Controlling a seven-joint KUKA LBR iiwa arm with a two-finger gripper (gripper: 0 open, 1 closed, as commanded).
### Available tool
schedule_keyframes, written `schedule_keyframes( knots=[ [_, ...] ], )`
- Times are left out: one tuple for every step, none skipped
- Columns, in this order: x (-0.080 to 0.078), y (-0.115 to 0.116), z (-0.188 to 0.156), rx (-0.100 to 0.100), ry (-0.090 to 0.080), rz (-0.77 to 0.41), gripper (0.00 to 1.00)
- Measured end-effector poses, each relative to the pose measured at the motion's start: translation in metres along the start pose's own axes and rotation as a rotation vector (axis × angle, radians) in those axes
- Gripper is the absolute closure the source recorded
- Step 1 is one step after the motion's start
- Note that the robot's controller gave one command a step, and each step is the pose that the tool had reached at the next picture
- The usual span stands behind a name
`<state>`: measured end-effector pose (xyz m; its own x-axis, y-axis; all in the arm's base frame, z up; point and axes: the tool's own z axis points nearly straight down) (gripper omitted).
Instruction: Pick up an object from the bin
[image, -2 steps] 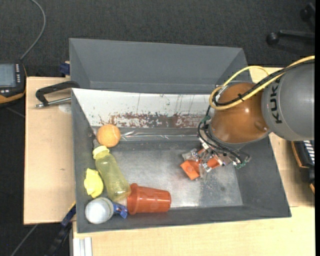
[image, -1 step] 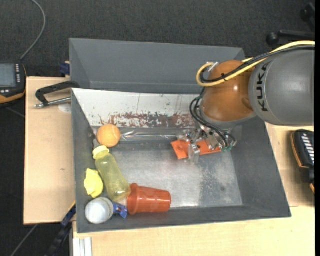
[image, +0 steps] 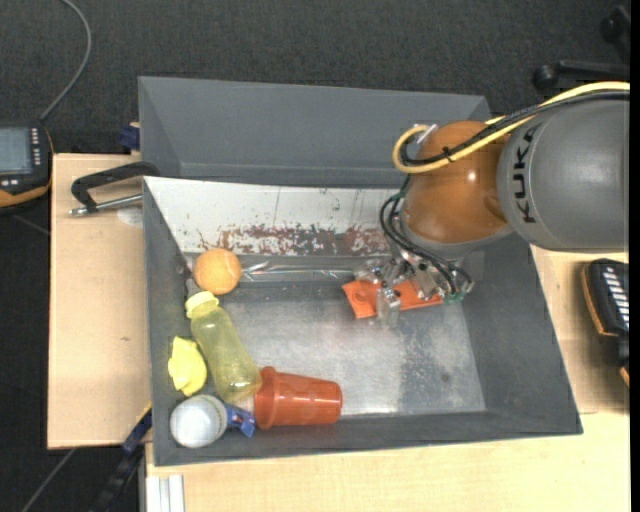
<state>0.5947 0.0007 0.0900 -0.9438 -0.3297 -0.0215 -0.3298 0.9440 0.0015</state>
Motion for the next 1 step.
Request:
schedule_keyframes(
  knots=[
    [-0.0019, 0.0007, -0.0502, -0.002, 0.002, 0.009, 1.00]
  ],
)
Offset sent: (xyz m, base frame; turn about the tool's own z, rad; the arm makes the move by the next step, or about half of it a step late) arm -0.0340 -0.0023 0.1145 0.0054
